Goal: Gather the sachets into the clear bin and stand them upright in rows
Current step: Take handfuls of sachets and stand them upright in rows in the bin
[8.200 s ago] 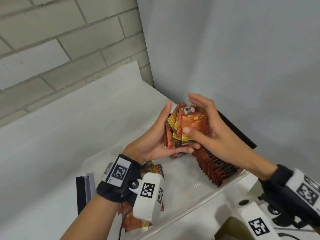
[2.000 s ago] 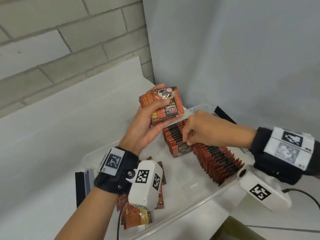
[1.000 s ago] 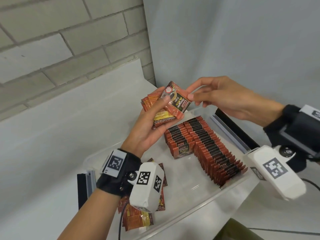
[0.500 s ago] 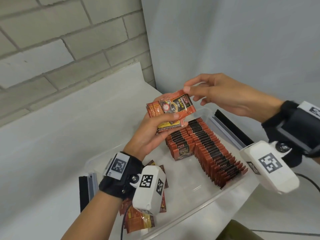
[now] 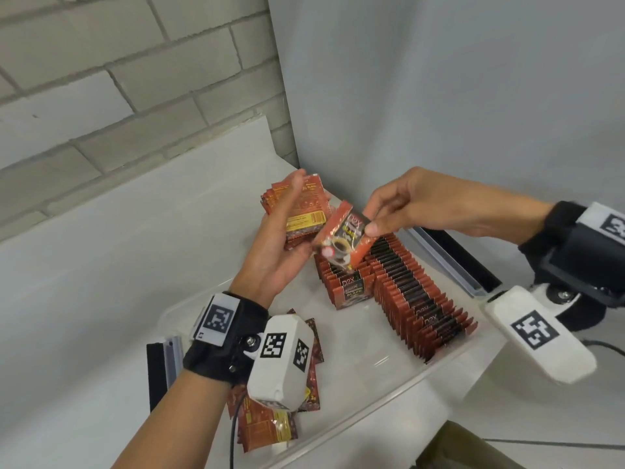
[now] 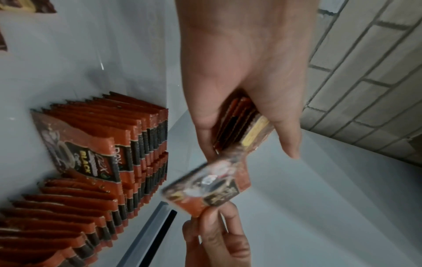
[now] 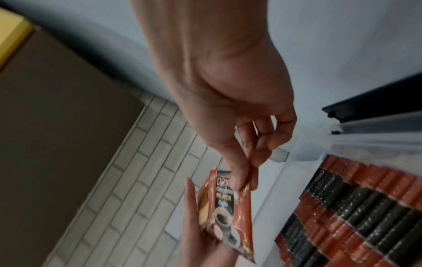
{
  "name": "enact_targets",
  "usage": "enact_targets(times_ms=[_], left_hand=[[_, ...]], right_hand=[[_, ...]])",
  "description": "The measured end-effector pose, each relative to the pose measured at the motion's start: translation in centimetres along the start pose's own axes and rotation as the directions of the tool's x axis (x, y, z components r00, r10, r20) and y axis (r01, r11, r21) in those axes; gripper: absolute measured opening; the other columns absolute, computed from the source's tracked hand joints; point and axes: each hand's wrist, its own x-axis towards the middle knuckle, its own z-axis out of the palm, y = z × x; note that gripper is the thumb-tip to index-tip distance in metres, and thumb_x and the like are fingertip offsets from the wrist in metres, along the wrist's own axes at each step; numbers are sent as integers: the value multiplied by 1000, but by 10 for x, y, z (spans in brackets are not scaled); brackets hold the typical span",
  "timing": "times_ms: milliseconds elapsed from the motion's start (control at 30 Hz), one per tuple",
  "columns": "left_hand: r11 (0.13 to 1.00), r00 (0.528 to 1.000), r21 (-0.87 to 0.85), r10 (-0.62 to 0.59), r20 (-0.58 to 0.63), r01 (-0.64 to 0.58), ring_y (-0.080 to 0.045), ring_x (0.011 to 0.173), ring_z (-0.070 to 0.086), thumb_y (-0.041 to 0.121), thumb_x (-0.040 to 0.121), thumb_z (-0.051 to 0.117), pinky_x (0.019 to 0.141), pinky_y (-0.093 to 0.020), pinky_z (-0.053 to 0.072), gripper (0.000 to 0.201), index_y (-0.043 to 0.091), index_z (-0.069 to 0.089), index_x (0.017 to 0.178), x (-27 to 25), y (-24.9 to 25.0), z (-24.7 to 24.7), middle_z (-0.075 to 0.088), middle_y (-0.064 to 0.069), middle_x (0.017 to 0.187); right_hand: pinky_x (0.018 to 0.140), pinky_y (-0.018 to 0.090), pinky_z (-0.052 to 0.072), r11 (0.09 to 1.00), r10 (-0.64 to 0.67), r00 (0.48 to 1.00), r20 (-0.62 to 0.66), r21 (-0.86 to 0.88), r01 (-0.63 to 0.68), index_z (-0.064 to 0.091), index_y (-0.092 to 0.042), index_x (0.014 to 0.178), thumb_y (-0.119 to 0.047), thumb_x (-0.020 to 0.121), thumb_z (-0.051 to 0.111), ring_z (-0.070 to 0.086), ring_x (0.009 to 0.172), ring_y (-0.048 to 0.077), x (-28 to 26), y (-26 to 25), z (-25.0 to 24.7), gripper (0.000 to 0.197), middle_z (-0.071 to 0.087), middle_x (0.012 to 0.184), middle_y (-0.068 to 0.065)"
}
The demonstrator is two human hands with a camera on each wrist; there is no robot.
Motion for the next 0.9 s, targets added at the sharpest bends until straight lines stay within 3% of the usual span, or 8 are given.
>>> enact_targets(times_ms=[100, 200, 267, 367, 467, 633, 733, 900], left_hand=[[1000, 1000, -24, 13, -26, -14, -20, 88, 64, 33, 88, 59, 76, -37, 56, 19, 21, 67, 101, 0, -1, -1, 66, -10, 95], [1000, 1000, -28, 12, -18, -12, -21, 90, 64, 31, 92, 58, 77, -38, 56, 20, 23, 75, 86, 0, -2, -1, 67, -10, 95], [1000, 1000, -26, 14, -4, -14, -20, 89, 64, 32, 92, 58, 78, -38, 55, 25, 25, 77, 79, -1, -1, 0, 67, -9, 92], [999, 1000, -36, 10, -8, -10, -19, 87, 64, 32, 90, 58, 77, -37, 56, 25, 24, 77, 76, -3, 1, 2, 67, -8, 90], [998, 1000, -61, 4, -26, -5, -21, 86, 63, 30, 89, 59, 75, -37, 56, 19, 22, 75, 82, -3, 2, 2, 66, -10, 91], [997, 998, -78, -12, -64, 7, -23, 89, 63, 28, 92, 57, 74, -38, 56, 16, 19, 66, 102, -2, 2, 2, 67, -12, 94], [997, 998, -82, -12, -63, 7, -23, 90, 64, 28, 92, 58, 72, -37, 56, 16, 18, 66, 102, -2, 2, 2, 67, -12, 94], [995, 998, -96, -12, -60, 6, -24, 91, 65, 26, 90, 58, 72, -38, 56, 30, 19, 58, 120, -1, 1, 2, 67, -13, 97]], right_hand=[[77, 20, 50, 969, -29, 998, 53, -243, 41, 74, -25, 84, -27, 81, 76, 68, 78, 2, 4, -4, 10, 4, 74, 81, -9], [76, 17, 49, 888, -53, 994, 94, -451, 90, 69, -29, 78, -26, 81, 76, 65, 78, 3, 9, -10, 23, 8, 71, 80, -12], [73, 15, 47, 830, -76, 992, 102, -544, 120, 71, -24, 84, -25, 82, 75, 64, 77, 5, 12, -12, 31, 5, 69, 81, -8], [69, 21, 49, 762, -101, 989, 106, -631, 145, 71, -16, 84, -24, 81, 76, 63, 73, 10, 17, -12, 41, 9, 69, 79, -5], [58, 12, 38, 701, -110, 985, 135, -692, 173, 70, -15, 80, -23, 82, 75, 56, 64, 4, 21, -11, 47, 10, 64, 72, -9], [57, 15, 39, 651, -73, 980, 186, -736, 188, 66, -16, 76, -21, 82, 75, 51, 61, 6, 23, -9, 52, 12, 51, 62, -14], [53, 14, 33, 634, -49, 978, 204, -750, 188, 62, -17, 75, -22, 83, 74, 45, 59, 3, 22, -9, 51, 16, 44, 63, -16], [52, 12, 29, 610, -30, 975, 221, -769, 193, 62, -17, 77, -25, 82, 74, 44, 59, 2, 23, -6, 50, 16, 45, 65, -16]])
